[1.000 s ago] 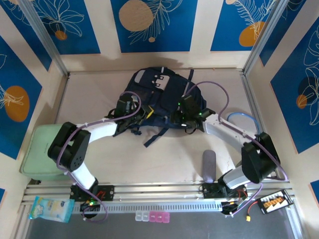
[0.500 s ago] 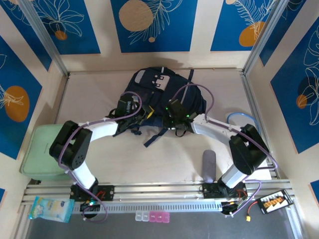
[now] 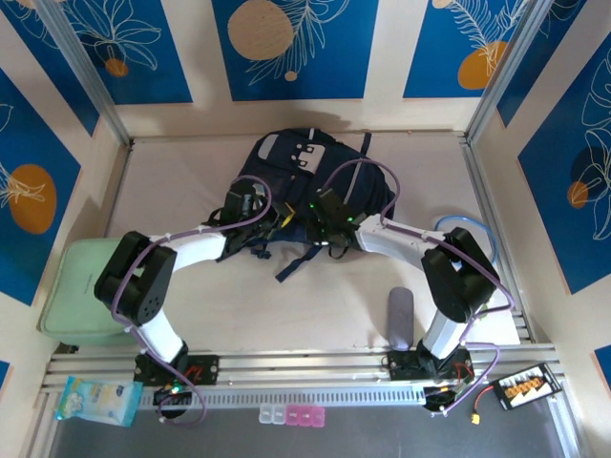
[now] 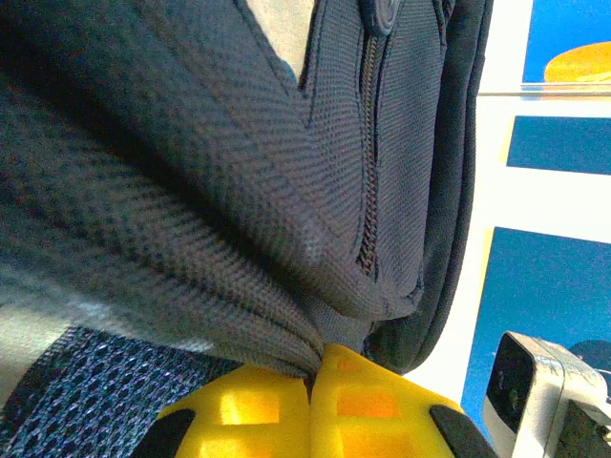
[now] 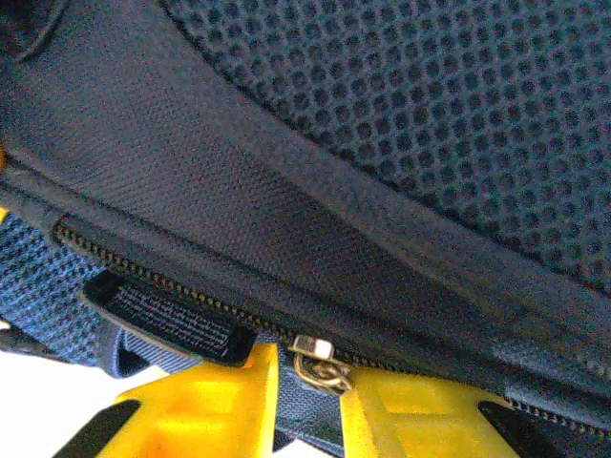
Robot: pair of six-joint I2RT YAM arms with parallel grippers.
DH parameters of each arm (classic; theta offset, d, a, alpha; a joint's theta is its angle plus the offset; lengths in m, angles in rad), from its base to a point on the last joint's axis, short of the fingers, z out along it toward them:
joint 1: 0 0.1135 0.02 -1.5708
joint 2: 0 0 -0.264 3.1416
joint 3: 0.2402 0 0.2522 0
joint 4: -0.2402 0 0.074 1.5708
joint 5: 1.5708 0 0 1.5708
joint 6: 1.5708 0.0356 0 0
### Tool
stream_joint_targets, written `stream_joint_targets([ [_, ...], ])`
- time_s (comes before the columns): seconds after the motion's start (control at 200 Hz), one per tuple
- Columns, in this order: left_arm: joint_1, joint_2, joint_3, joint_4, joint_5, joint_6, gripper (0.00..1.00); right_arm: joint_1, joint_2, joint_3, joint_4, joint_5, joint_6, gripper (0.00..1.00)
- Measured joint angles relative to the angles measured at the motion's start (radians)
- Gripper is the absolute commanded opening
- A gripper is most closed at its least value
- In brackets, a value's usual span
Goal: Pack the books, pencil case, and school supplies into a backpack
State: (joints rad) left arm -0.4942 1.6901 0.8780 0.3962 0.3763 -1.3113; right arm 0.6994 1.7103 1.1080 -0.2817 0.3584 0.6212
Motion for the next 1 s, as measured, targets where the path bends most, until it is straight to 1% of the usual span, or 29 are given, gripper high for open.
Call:
stream_joint_targets([
  [0.195, 0.000, 0.000, 0.000, 0.000, 0.000, 0.000, 0.00, 0.004, 0.003, 0.003, -0.016, 0.053, 0.022, 0.09],
  [0.46, 0.000, 0.000, 0.000, 0.000, 0.001, 0.000, 0.00, 0.026, 0.002, 0.005, -0.030, 0.117, 0.030, 0.08],
  [0.665, 0.025, 0.000, 0.000, -0.016, 0.016, 0.023, 0.00, 0.033, -0.021, 0.009, -0.125, 0.205, 0.089, 0.09],
  [0.755, 0.050, -0.002, -0.009, -0.014, 0.039, 0.036, 0.00, 0.019, -0.063, -0.015, -0.163, 0.239, 0.114, 0.09],
  [1.0, 0.127, -0.007, -0.036, -0.028, 0.091, 0.082, 0.00, -0.052, -0.156, -0.077, -0.209, 0.271, 0.127, 0.10],
])
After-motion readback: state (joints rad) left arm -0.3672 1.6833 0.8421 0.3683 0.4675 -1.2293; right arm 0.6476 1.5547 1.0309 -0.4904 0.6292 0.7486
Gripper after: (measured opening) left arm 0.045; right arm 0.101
